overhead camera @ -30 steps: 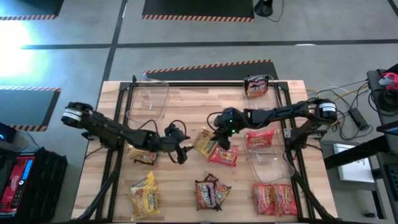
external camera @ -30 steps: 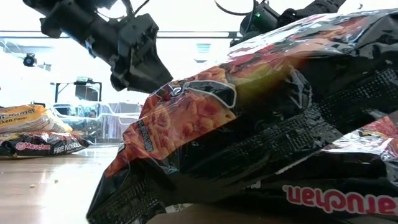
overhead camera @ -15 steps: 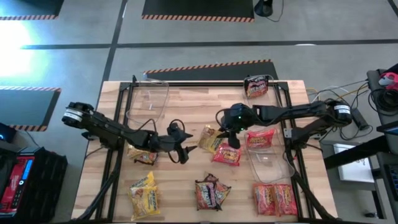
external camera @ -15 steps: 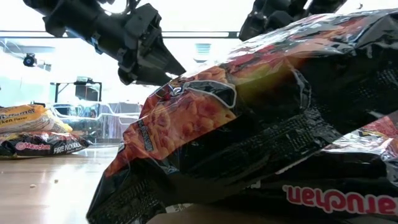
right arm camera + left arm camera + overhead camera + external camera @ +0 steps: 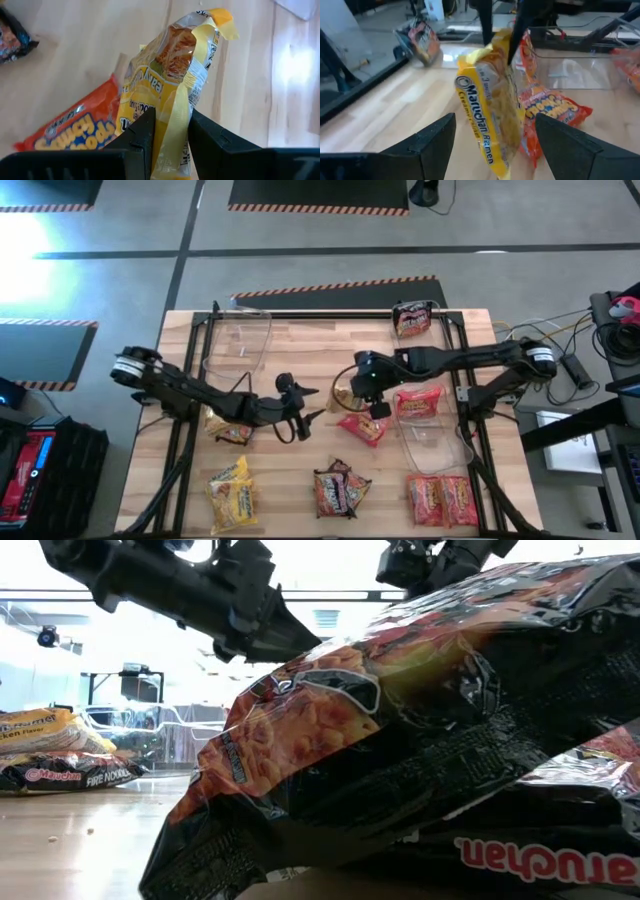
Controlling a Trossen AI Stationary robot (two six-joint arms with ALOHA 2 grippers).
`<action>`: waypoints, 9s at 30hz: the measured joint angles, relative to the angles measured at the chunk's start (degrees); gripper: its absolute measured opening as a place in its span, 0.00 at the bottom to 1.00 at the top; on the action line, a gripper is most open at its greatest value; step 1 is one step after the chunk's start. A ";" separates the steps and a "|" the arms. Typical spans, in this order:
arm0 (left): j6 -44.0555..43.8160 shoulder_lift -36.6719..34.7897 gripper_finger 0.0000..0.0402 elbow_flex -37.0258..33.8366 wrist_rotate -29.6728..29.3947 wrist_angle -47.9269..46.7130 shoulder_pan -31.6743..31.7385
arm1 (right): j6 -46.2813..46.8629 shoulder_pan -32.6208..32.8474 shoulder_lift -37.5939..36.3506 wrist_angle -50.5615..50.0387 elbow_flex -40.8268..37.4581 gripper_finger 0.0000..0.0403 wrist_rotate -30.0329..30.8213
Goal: Sort Maruchan noodles
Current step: Put the yellow noodle pack into the top left transparent bin
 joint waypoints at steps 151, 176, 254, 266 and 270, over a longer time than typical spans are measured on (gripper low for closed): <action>19.98 -2.71 0.28 -12.31 9.10 58.55 4.59 | 24.41 1.78 -1.12 89.58 -30.68 0.61 4.87; 22.78 -0.39 0.28 -8.15 16.68 58.65 4.66 | 21.62 1.14 1.52 90.91 -22.65 0.59 -7.15; 12.66 -5.60 0.68 5.73 9.50 -16.34 6.42 | 12.07 -1.51 7.46 1.68 6.08 0.29 -1.42; 7.32 -4.28 0.68 5.38 16.49 -15.59 9.77 | 5.22 0.02 7.42 5.13 6.73 0.30 -0.50; 6.23 -3.32 0.67 5.39 18.12 -15.80 10.14 | 3.70 -0.06 7.17 6.95 6.77 0.30 -0.60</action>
